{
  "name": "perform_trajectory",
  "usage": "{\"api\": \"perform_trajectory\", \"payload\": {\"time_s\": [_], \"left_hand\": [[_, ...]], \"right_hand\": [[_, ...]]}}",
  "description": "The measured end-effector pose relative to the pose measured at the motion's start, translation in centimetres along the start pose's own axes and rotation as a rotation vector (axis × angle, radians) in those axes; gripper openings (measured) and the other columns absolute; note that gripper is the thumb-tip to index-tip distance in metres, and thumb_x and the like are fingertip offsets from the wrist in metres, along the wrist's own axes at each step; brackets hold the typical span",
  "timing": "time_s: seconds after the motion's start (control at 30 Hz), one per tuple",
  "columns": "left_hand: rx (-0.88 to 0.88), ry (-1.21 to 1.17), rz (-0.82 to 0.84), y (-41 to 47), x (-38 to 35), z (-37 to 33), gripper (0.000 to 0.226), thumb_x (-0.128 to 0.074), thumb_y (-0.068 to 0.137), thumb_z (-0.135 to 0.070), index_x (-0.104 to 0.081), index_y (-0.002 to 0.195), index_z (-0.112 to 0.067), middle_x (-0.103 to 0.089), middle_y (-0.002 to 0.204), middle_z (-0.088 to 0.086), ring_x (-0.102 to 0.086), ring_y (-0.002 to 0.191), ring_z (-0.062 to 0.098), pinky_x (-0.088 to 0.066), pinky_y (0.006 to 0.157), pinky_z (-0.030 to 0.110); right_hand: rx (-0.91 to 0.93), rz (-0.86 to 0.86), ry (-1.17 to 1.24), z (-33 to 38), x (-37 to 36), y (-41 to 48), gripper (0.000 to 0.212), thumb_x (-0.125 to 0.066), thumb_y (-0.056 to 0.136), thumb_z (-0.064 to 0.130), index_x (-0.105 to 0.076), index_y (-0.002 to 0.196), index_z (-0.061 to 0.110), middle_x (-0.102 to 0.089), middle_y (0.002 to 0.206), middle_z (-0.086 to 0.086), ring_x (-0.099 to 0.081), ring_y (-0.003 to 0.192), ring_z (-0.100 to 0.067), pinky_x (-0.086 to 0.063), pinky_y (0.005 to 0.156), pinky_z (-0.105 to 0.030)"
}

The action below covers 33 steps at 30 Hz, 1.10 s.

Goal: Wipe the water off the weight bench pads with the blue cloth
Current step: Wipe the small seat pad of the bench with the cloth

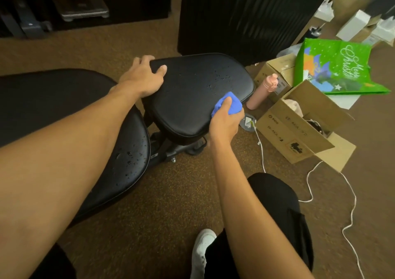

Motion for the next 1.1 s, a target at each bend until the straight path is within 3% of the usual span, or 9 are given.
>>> {"api": "perform_trajectory", "payload": {"time_s": [0.17, 0.33, 0.47, 0.53, 0.57, 0.67, 0.73, 0.97, 1.1], "left_hand": [[0.035, 0.016, -0.079, -0.5, -0.1, -0.8, 0.063, -0.038, 0.111, -0.062, -0.032, 0.164, -0.03, -0.035, 0.165, 0.007, -0.042, 0.148, 0.039, -0.037, 0.115, 0.053], [0.023, 0.054, -0.104, -0.2, -0.1, -0.6, 0.063, -0.036, 0.11, -0.065, -0.035, 0.162, -0.03, -0.041, 0.161, 0.01, -0.047, 0.144, 0.04, -0.04, 0.113, 0.053], [0.012, 0.072, -0.118, 0.1, -0.2, -0.5, 0.063, -0.036, 0.109, -0.066, -0.037, 0.161, -0.03, -0.044, 0.158, 0.011, -0.049, 0.142, 0.039, -0.041, 0.111, 0.053], [0.013, 0.069, -0.12, 0.3, -0.2, -0.4, 0.063, -0.035, 0.109, -0.066, -0.037, 0.161, -0.03, -0.044, 0.158, 0.011, -0.049, 0.142, 0.04, -0.041, 0.112, 0.053], [0.011, 0.069, -0.122, 0.3, -0.2, -0.3, 0.063, -0.035, 0.109, -0.066, -0.038, 0.16, -0.03, -0.044, 0.157, 0.011, -0.049, 0.142, 0.04, -0.04, 0.112, 0.053], [0.01, 0.069, -0.127, 0.2, -0.1, -0.5, 0.063, -0.036, 0.109, -0.066, -0.038, 0.16, -0.03, -0.044, 0.157, 0.011, -0.049, 0.142, 0.041, -0.039, 0.113, 0.054], [0.01, 0.069, -0.128, 0.1, -0.1, -0.5, 0.062, -0.036, 0.109, -0.066, -0.038, 0.16, -0.03, -0.045, 0.157, 0.012, -0.049, 0.142, 0.041, -0.039, 0.114, 0.054], [0.008, 0.074, -0.126, 0.3, -0.2, -0.3, 0.063, -0.034, 0.109, -0.066, -0.038, 0.16, -0.031, -0.044, 0.158, 0.01, -0.05, 0.141, 0.04, -0.04, 0.113, 0.054], [0.003, 0.07, -0.12, 0.2, -0.1, -0.4, 0.063, -0.035, 0.109, -0.066, -0.037, 0.161, -0.03, -0.044, 0.158, 0.01, -0.049, 0.142, 0.04, -0.039, 0.114, 0.054]], "right_hand": [[0.028, 0.0, -0.07, 3.6, 1.4, 5.5, 0.054, -0.045, 0.111, 0.044, -0.035, 0.156, 0.015, -0.052, 0.119, 0.001, -0.051, 0.106, -0.013, -0.038, 0.089, -0.027], [0.088, 0.05, -0.16, 3.9, 1.6, 7.5, 0.055, -0.038, 0.113, 0.044, -0.035, 0.16, 0.016, -0.054, 0.14, -0.008, -0.051, 0.118, -0.018, -0.035, 0.094, -0.029], [0.082, 0.109, -0.113, 1.9, 1.5, 6.1, 0.049, -0.038, 0.112, 0.043, -0.04, 0.155, 0.019, -0.053, 0.128, -0.003, -0.051, 0.113, -0.015, -0.043, 0.1, -0.037], [0.038, 0.113, -0.053, 2.0, 0.9, 7.4, 0.043, -0.039, 0.108, 0.049, -0.049, 0.136, 0.019, -0.056, 0.113, -0.005, -0.057, 0.099, -0.019, -0.051, 0.091, -0.043], [0.004, 0.095, -0.055, 2.3, 0.7, 8.4, 0.052, -0.039, 0.105, 0.052, -0.05, 0.138, 0.014, -0.058, 0.11, -0.007, -0.059, 0.097, -0.021, -0.053, 0.09, -0.045], [-0.035, 0.079, -0.107, 2.7, 0.7, 13.2, 0.069, -0.038, 0.096, 0.062, -0.053, 0.142, 0.013, -0.066, 0.117, -0.007, -0.063, 0.106, -0.023, -0.053, 0.096, -0.043], [-0.049, 0.092, -0.187, 2.8, 1.0, 14.8, 0.081, -0.038, 0.085, 0.07, -0.058, 0.138, 0.013, -0.067, 0.127, -0.009, -0.064, 0.116, -0.029, -0.049, 0.108, -0.051], [0.046, 0.16, -0.123, 3.0, 1.7, 7.9, 0.046, -0.038, 0.107, 0.046, -0.048, 0.146, 0.022, -0.066, 0.121, -0.012, -0.066, 0.106, -0.028, -0.056, 0.095, -0.051], [-0.039, 0.135, -0.195, 4.2, 1.1, 13.0, 0.067, -0.045, 0.093, 0.056, -0.052, 0.147, 0.017, -0.066, 0.13, -0.013, -0.064, 0.118, -0.031, -0.052, 0.104, -0.052]]}}
Point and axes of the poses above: each hand's wrist, its own y-axis towards the middle knuckle, its own x-axis out of the back of the hand, z = x × y, the point moved 8 cm from there along y, towards the middle knuckle
